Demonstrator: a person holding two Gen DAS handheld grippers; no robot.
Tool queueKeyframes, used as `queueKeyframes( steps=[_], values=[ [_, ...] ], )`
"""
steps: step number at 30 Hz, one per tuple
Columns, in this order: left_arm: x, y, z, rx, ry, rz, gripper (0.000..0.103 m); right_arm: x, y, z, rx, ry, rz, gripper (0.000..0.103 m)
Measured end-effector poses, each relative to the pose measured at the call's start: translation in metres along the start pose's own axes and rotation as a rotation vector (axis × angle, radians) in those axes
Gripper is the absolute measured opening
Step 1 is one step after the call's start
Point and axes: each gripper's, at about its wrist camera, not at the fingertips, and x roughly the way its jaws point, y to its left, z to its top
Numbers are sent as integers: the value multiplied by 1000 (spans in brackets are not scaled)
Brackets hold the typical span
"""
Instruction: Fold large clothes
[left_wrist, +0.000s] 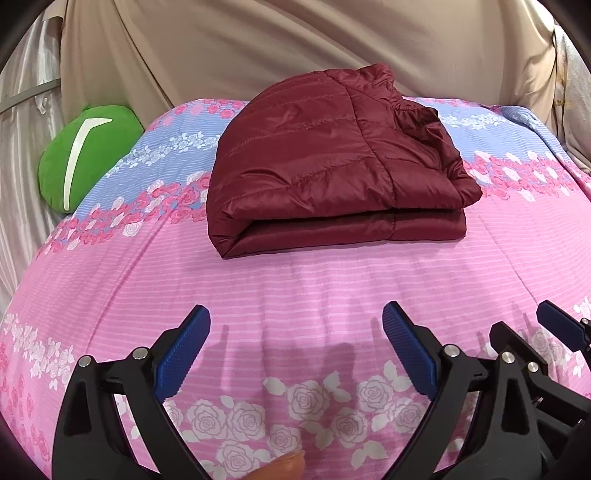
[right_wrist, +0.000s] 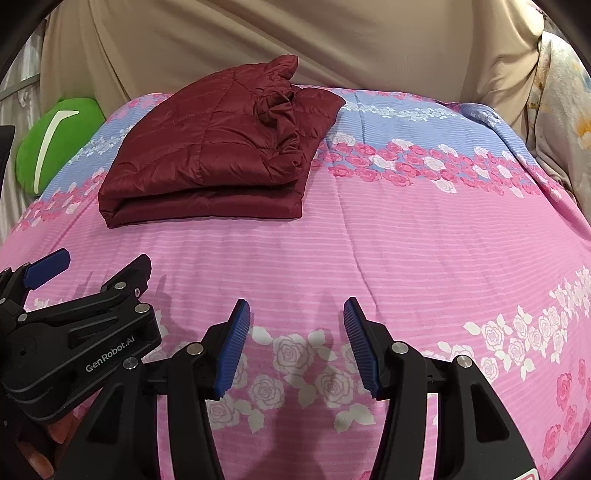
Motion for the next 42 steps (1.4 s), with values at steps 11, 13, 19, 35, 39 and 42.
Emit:
queueKeyframes(
  steps=[11,13,19,35,39,42],
  values=[
    [0,-1,0,-2,7,6,91,1,2,-1,5,5,-2,52],
    [0,-1,0,-2,6,7,91,1,2,-1,5,6,-3,52],
    [1,-1,-1,-2,7,7,91,1,2,-1,4,6,-2,52],
    [1,-1,-1,-2,9,6,90,1,2,-2,1,4,-12,52],
    [0,0,0,-1,7,6,89,1,3,-2,1,4,-15,52],
    [1,1,0,1,8,3,88,1,4,-1,1,4,-16,52]
  ],
)
